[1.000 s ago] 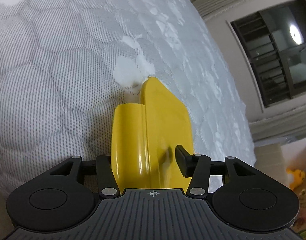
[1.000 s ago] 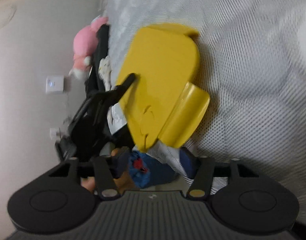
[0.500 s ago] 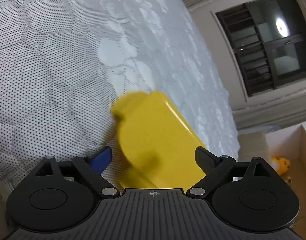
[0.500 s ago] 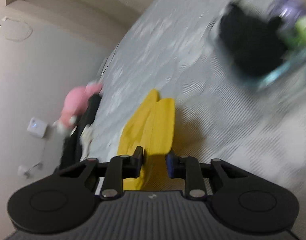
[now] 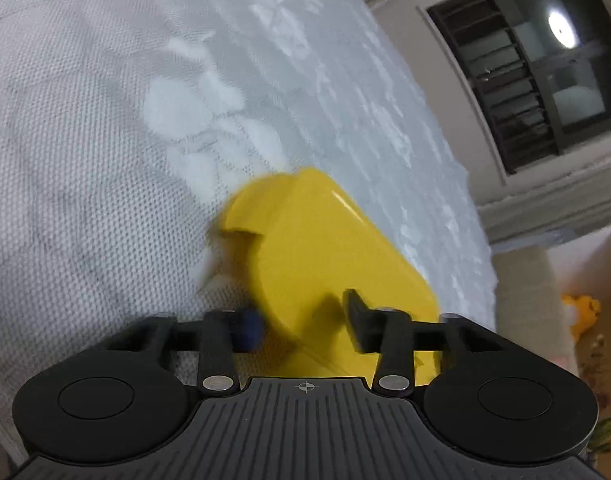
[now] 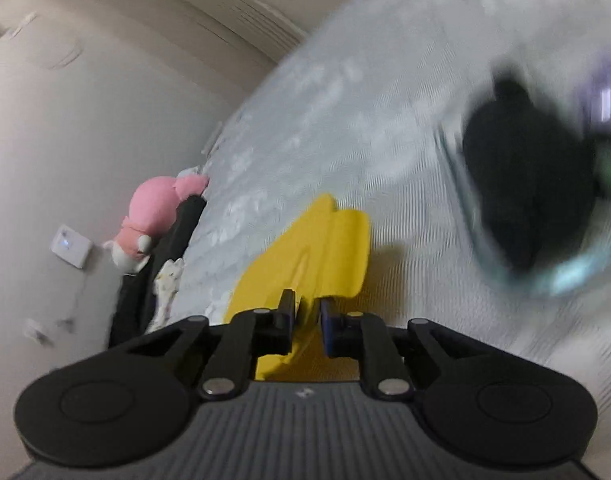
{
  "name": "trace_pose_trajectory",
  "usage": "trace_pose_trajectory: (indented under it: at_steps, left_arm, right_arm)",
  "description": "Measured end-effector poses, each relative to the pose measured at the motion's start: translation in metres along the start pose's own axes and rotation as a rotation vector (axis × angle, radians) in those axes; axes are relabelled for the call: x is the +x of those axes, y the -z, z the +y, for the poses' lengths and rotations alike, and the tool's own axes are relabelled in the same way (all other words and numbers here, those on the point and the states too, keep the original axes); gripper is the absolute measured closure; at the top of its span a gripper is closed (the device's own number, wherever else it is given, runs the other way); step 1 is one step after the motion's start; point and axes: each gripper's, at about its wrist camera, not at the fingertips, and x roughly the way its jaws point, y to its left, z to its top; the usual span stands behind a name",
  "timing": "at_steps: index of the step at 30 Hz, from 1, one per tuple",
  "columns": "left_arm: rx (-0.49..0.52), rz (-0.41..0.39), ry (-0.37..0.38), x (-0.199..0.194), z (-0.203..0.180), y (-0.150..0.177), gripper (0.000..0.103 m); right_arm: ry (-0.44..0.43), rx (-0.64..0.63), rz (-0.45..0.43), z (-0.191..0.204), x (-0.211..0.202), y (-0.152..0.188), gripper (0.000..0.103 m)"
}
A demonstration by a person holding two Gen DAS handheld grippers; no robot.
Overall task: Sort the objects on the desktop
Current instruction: 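Lower the yellow lid onto the container rim with the right gripper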
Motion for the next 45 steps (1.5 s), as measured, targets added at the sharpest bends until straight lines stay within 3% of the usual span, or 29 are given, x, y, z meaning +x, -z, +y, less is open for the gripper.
trace_pose_trajectory:
  at_steps: [5, 9, 13, 20, 22, 23, 24, 26, 28, 30, 34, 36, 38, 40, 41, 45]
  left_arm:
    - [0.116, -0.057, 0.056, -0.01, -0.05, 0.02, 0.061]
    - [0.246, -0.053, 0.119, 0.001, -0.111, 0.045, 0.061]
    - [0.313, 0.013, 0.117, 0.041, -0.157, 0.082, 0.061]
    - [0.327, 0.188, 0.061, 0.104, -0.182, 0.143, 0.058]
    - [0.317, 0.2, 0.05, 0.11, -0.181, 0.146, 0.059]
    - [0.321, 0.186, 0.041, 0.107, -0.182, 0.146, 0.058]
    - [0.323, 0.172, 0.036, 0.103, -0.182, 0.145, 0.056]
    - [0.319, 0.15, 0.039, 0.091, -0.183, 0.14, 0.041]
    - [0.309, 0.127, 0.037, 0.078, -0.182, 0.133, 0.026]
    - [0.313, 0.061, 0.022, 0.062, -0.18, 0.127, 0.025]
    - [0.346, -0.065, -0.03, 0.047, -0.186, 0.115, 0.02]
    - [0.392, -0.031, -0.057, 0.067, -0.197, 0.111, 0.019]
    - [0.416, 0.033, -0.072, 0.092, -0.203, 0.11, 0.022]
    - [0.446, 0.099, -0.095, 0.119, -0.206, 0.114, 0.032]
    - [0.458, 0.123, -0.109, 0.129, -0.206, 0.116, 0.032]
    - [0.489, 0.112, -0.102, 0.128, -0.199, 0.123, 0.031]
  right_arm:
    - [-0.04, -0.069, -0.033, 0.0, -0.039, -0.033, 0.088]
    - [-0.05, -0.061, -0.126, -0.029, -0.093, -0.061, 0.088]
    - [-0.003, 0.005, -0.217, -0.076, -0.144, -0.075, 0.088]
    - [0.076, 0.166, -0.211, -0.165, -0.183, -0.068, 0.088]
    - [0.08, 0.176, -0.2, -0.177, -0.184, -0.067, 0.084]
    - [0.081, 0.182, -0.195, -0.182, -0.184, -0.066, 0.076]
    - [0.079, 0.187, -0.193, -0.186, -0.185, -0.065, 0.058]
    - [0.068, 0.199, -0.219, -0.194, -0.192, -0.064, 0.05]
    - [0.062, 0.21, -0.253, -0.197, -0.197, -0.06, 0.05]
    - [0.051, 0.232, -0.31, -0.2, -0.201, -0.052, 0.05]
    - [0.13, 0.151, -0.397, -0.191, -0.201, -0.054, 0.05]
    - [0.178, 0.078, -0.396, -0.18, -0.193, -0.063, 0.05]
    - [0.186, 0.053, -0.331, -0.173, -0.176, -0.075, 0.051]
    - [0.219, 0.028, -0.295, -0.167, -0.159, -0.082, 0.06]
    - [0.252, 0.005, -0.303, -0.163, -0.155, -0.081, 0.07]
    - [0.293, -0.07, -0.319, -0.152, -0.161, -0.066, 0.075]
